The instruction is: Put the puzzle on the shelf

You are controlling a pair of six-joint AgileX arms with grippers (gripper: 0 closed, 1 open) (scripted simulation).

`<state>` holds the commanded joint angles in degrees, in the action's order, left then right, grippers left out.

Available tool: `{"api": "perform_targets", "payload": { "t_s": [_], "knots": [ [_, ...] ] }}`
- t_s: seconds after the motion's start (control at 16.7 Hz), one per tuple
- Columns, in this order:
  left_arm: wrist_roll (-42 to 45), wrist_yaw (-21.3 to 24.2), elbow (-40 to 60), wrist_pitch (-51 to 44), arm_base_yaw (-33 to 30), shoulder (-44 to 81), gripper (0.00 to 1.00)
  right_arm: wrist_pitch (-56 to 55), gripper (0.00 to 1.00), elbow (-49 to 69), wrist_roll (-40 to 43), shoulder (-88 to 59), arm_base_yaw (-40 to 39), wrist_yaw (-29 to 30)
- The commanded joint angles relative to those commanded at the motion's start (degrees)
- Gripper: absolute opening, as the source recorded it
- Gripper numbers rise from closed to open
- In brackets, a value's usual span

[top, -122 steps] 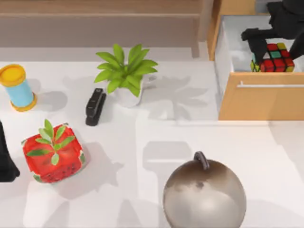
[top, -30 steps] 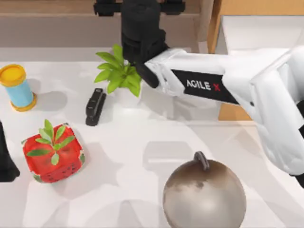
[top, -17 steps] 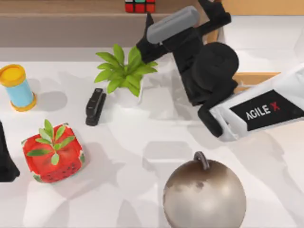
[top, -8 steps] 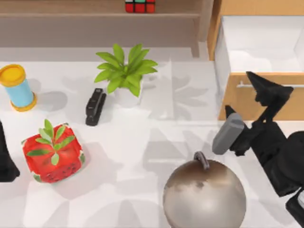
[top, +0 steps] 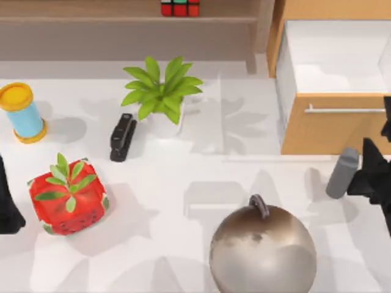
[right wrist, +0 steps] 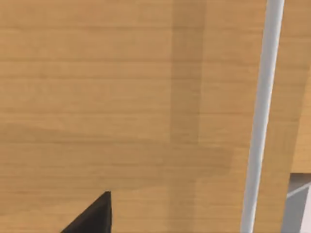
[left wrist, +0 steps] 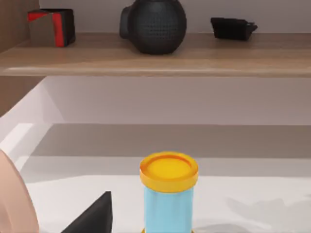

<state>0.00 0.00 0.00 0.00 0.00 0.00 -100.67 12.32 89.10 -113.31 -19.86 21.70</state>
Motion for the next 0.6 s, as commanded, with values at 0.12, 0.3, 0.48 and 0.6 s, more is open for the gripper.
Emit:
{"api": "perform_targets", "payload": {
  "t_s": [0.12, 0.3, 0.48, 0.6],
  "knots": [
    [0.0, 0.0, 0.0, 0.0, 0.0, 0.0, 1.0, 0.0, 1.0, 0.0, 0.0, 0.0, 0.0, 0.0],
    [0.0, 0.0, 0.0, 0.0, 0.0, 0.0, 1.0, 0.47, 1.0, 0.9, -0.06, -0.58, 0.12, -0.21],
    [0.0, 0.0, 0.0, 0.0, 0.0, 0.0, 1.0, 2.57, 1.0, 3.36, 0.03, -0.75, 1.27, -1.25],
    [0.0, 0.0, 0.0, 0.0, 0.0, 0.0, 1.0, 3.96, 1.0, 4.89, 0.03, -0.89, 1.97, -1.95]
  ]
}}
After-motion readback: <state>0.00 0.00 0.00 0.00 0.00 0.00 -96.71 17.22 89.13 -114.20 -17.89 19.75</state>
